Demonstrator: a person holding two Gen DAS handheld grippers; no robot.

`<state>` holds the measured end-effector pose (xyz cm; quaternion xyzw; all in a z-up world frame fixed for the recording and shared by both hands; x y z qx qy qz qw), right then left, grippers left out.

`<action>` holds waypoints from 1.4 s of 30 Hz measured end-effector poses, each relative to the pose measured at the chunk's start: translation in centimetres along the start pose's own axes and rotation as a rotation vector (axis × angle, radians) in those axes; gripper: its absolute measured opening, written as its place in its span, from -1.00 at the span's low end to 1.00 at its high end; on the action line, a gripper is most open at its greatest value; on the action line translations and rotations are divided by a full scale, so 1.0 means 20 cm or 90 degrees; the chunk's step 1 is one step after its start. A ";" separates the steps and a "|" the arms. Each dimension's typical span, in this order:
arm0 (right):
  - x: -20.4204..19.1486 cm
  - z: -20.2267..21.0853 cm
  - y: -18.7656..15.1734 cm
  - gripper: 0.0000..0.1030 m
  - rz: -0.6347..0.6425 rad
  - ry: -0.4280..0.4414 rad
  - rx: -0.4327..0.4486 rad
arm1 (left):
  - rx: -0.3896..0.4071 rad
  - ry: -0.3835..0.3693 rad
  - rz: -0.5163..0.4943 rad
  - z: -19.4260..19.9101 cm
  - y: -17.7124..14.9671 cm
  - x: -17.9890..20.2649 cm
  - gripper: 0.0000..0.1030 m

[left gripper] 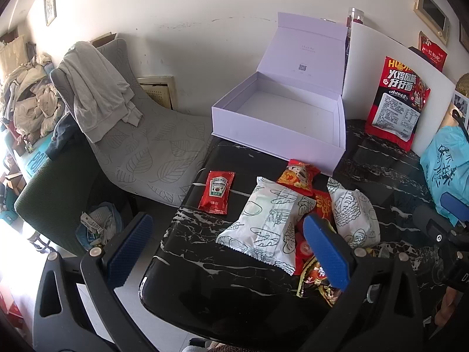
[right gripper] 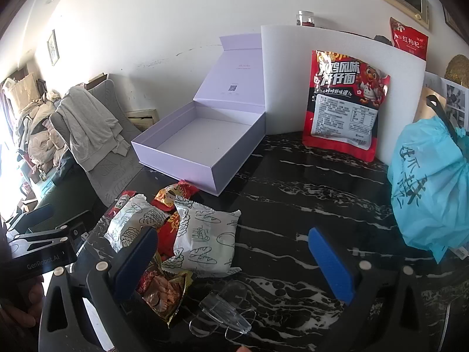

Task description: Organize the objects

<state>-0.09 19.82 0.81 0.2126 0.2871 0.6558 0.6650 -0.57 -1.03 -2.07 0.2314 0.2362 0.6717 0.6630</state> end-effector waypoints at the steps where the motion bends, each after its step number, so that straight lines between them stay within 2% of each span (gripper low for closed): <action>1: 0.00 0.00 0.00 1.00 0.000 0.001 0.000 | 0.000 0.000 0.000 0.00 0.00 0.00 1.00; 29: 0.00 0.01 -0.02 1.00 0.003 0.001 0.001 | -0.015 0.006 0.002 0.00 -0.01 0.00 1.00; 42: -0.03 0.05 -0.09 1.00 0.016 0.017 -0.002 | -0.012 0.004 0.004 0.05 -0.07 -0.02 1.00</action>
Point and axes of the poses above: each gripper's, at about its wrist camera, not at the fingertips, and z roughly against the way its jaws point, x to its right, y to its top, the point moved 1 cm from there along -z, roughly the way its jaws point, and after that the axes turned 5 degrees about -x, right-handed, at the moved point
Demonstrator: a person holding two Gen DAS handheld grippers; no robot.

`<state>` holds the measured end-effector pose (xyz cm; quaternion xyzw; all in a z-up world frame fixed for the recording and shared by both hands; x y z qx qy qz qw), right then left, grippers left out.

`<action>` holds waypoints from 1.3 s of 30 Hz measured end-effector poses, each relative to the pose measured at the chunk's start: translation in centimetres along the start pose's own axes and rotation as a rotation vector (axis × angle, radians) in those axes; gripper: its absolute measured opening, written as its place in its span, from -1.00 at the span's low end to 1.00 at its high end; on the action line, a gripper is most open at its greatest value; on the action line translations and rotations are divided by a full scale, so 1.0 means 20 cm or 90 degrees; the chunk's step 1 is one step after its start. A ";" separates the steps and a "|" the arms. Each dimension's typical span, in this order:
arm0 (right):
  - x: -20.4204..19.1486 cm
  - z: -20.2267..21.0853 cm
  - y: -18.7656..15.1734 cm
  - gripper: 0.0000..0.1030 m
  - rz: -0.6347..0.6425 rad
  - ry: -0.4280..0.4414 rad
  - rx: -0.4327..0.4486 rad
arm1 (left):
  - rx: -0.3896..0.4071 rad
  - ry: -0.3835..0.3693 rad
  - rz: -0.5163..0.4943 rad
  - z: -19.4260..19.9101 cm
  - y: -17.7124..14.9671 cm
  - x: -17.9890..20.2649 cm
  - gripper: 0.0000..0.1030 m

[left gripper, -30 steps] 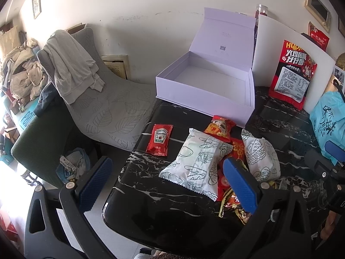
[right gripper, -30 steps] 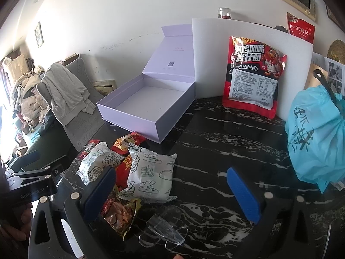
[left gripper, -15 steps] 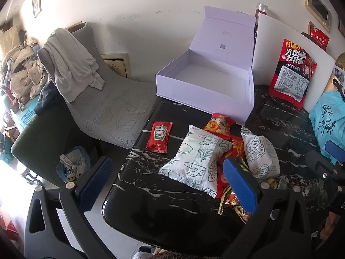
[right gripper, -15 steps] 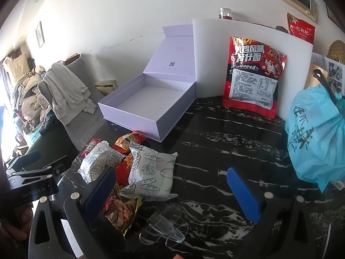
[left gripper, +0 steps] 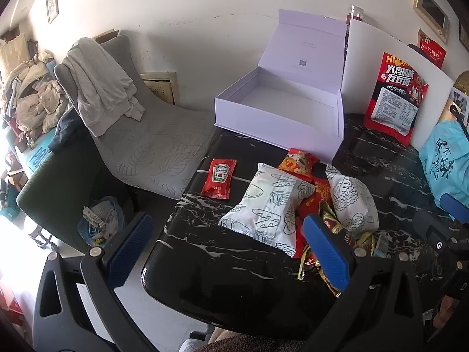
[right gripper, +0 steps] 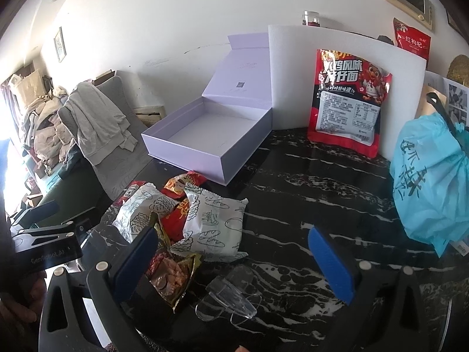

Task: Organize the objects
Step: 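Move both grippers toward the snack pile on the table, then grasp the brown-gold cereal bag with the left gripper while the right grasps the clear plastic stand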

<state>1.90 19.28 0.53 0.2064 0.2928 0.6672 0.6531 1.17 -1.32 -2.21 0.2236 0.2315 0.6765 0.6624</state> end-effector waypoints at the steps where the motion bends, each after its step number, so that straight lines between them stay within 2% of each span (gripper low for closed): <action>1: -0.01 0.00 -0.01 1.00 0.003 0.002 -0.001 | -0.002 0.000 0.000 0.00 -0.01 0.00 1.00; 11: -0.06 -0.04 -0.09 1.00 0.029 0.026 -0.038 | -0.029 -0.029 0.003 -0.03 -0.09 -0.03 1.00; 16: -0.06 -0.08 -0.14 1.00 0.037 0.017 -0.053 | -0.042 -0.064 0.001 -0.06 -0.14 -0.02 1.00; 25: 0.03 -0.15 -0.24 1.00 0.020 0.016 -0.086 | -0.058 -0.110 -0.033 -0.09 -0.20 0.10 1.00; 27: 0.05 -0.17 -0.26 0.98 0.017 0.028 -0.096 | -0.054 -0.107 -0.048 -0.08 -0.21 0.13 1.00; 30: 0.07 -0.21 -0.27 0.88 0.015 0.049 -0.112 | -0.042 -0.106 -0.066 -0.06 -0.20 0.18 1.00; 35: 0.10 -0.27 -0.29 0.51 0.012 0.080 -0.137 | -0.037 -0.115 -0.087 -0.05 -0.19 0.24 1.00; 39: 0.10 -0.30 -0.30 0.34 0.025 0.107 -0.147 | -0.031 -0.127 -0.122 -0.06 -0.19 0.32 1.00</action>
Point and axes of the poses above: each gripper's, at about its wrist camera, not at the fingertips, and z roughly against the way its jaws point, x to its right, y to its top, the point moved 1 cm from there along -z, roughly the way its jaws point, and after that the axes turned 5 degrees about -x, right-handed, at the moved point
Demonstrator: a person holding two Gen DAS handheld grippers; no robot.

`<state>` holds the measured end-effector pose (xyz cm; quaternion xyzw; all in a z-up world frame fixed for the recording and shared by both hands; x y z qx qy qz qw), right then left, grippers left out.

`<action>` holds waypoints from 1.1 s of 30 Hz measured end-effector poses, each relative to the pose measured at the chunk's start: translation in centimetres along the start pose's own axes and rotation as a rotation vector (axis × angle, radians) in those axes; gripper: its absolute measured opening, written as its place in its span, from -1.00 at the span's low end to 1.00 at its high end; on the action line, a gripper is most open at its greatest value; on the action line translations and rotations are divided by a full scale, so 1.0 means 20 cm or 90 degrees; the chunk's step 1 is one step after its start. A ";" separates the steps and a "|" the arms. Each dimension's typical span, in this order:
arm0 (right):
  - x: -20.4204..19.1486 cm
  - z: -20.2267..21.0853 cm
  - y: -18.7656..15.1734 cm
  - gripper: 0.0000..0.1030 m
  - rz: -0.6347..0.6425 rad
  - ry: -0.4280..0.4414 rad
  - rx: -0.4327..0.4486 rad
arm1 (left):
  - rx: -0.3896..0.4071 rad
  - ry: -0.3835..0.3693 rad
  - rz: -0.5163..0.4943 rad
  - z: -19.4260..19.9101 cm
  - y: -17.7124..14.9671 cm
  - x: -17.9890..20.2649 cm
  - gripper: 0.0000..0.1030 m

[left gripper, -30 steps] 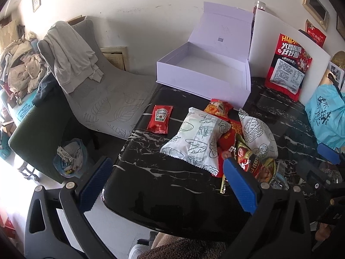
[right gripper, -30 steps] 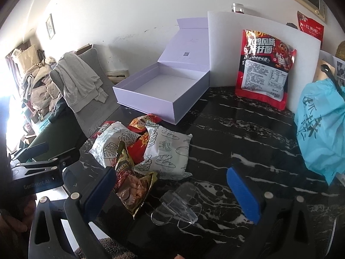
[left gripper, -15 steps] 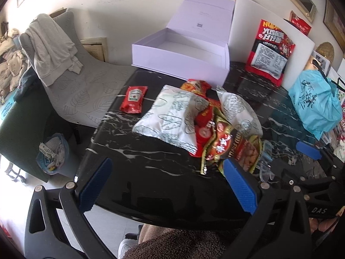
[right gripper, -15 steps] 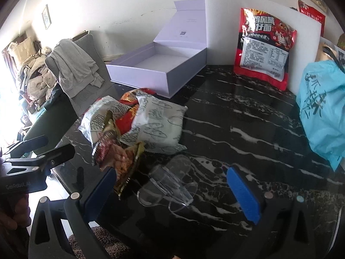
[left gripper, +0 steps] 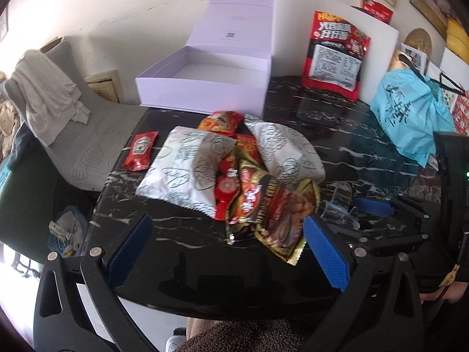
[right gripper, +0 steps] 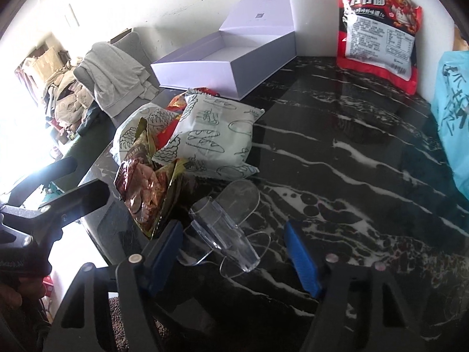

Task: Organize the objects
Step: 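Grasp the brown-gold cereal bag with the left gripper while the right grasps the clear plastic stand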

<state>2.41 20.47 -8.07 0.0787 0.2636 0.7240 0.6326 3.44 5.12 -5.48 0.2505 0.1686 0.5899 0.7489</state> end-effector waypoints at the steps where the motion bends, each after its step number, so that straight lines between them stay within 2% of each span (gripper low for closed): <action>1: 0.00 0.00 0.00 0.28 0.008 -0.002 0.001 | 0.001 -0.001 -0.012 -0.01 0.00 0.02 1.00; 4: 0.01 0.00 -0.01 0.10 0.025 -0.008 0.002 | 0.002 -0.011 -0.033 -0.03 0.02 0.08 1.00; 12: 0.11 0.04 -0.03 -0.09 0.014 -0.013 0.012 | -0.035 -0.055 -0.019 -0.14 0.04 0.14 1.00; 21: 0.12 0.05 -0.03 -0.05 0.013 0.018 0.012 | -0.052 -0.065 -0.009 -0.22 0.06 0.14 1.00; 25: 0.09 0.04 -0.02 0.01 0.031 -0.007 0.015 | -0.057 -0.056 -0.022 -0.25 0.06 0.16 1.00; 31: 0.07 0.02 -0.02 0.03 0.054 -0.036 0.019 | -0.066 -0.069 -0.014 -0.29 0.06 0.14 0.99; 33: 0.08 0.02 -0.02 0.03 0.057 -0.045 0.019 | -0.077 -0.080 0.000 -0.31 0.05 0.13 0.88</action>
Point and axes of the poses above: each gripper's, at about its wrist camera, not at the fingertips, and z roughly against the way its jaws point, x to its right, y to its top, the point moved 1 cm from there along -z, roughly the way its jaws point, and after that the axes turned 5 degrees about -x, right-handed, at the moved point
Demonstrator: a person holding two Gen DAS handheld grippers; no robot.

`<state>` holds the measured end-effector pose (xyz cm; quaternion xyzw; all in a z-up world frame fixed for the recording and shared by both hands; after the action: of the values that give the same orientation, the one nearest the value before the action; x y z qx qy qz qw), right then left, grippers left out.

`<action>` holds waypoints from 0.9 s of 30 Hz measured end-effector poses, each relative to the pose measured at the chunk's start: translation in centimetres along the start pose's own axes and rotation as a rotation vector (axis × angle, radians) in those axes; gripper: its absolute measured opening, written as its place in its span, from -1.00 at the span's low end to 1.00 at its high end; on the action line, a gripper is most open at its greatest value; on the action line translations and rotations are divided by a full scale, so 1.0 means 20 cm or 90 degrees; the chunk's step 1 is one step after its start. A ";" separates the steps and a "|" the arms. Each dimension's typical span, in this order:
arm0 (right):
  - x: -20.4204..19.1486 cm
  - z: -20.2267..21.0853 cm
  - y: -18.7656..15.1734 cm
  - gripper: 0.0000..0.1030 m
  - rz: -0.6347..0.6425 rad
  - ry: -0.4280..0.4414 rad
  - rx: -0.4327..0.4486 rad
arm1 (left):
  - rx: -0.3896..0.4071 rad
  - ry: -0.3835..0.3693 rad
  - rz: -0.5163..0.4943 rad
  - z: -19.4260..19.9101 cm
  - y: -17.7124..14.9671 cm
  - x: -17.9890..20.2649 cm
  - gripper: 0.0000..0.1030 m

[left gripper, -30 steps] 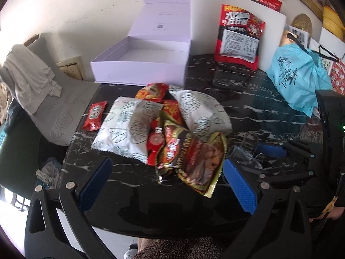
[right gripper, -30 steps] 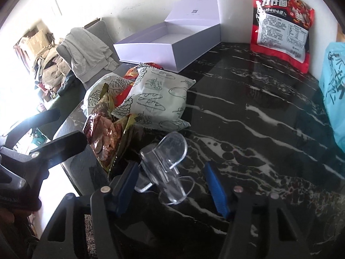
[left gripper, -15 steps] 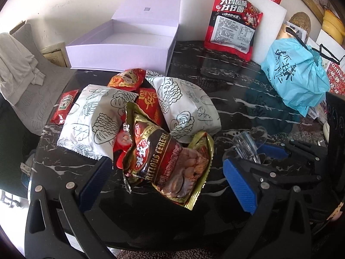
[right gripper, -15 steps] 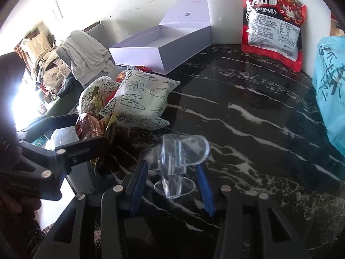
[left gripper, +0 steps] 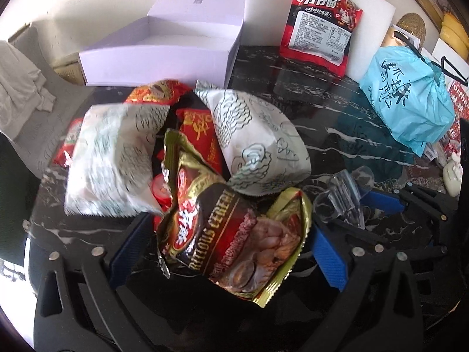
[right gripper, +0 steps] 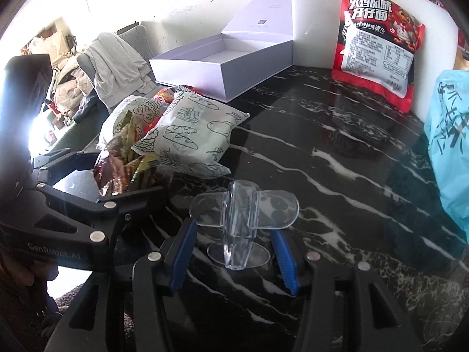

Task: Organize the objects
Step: 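Grasp the brown-gold cereal bag with the left gripper while the right grasps the clear plastic stand, then lift and carry the cereal bag and clear stand toward the white box with both grippers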

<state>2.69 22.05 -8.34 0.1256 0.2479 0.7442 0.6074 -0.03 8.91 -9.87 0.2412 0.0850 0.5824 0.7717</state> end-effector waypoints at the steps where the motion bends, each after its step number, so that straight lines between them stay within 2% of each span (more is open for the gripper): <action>1: 0.00 0.00 0.00 0.00 0.002 -0.003 0.000 | 0.007 0.006 0.003 0.01 -0.01 0.00 0.75; 3: 0.01 0.00 0.00 -0.26 -0.002 -0.016 0.004 | 0.018 0.001 0.001 0.03 -0.02 -0.01 0.53; 5: 0.03 0.01 -0.01 -0.46 -0.010 -0.020 0.007 | 0.016 -0.007 0.004 0.03 -0.02 -0.01 0.50; 7: 0.05 0.02 -0.01 -0.53 -0.026 -0.010 0.013 | 0.019 -0.019 0.014 0.03 -0.03 -0.02 0.46; 19: 0.04 0.08 -0.04 -0.53 -0.025 -0.011 0.026 | 0.033 -0.024 0.010 0.11 -0.06 0.00 0.28; 27: 0.01 0.16 -0.06 -0.53 -0.025 0.008 0.044 | 0.076 -0.008 -0.006 0.26 -0.10 0.02 0.25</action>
<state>5.20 23.03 -6.35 0.1367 0.2797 0.7239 0.6157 3.88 7.43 -6.30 0.2901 0.1160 0.5710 0.7592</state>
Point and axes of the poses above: each gripper's, at about its wrist camera, not at the fingertips, and z roughly against the way its jaws point, x to its right, y to its top, the point moved 1 cm from there along -z, roughly the way its jaws point, and after that the axes turned 5 degrees about -x, right-handed, at the moved point
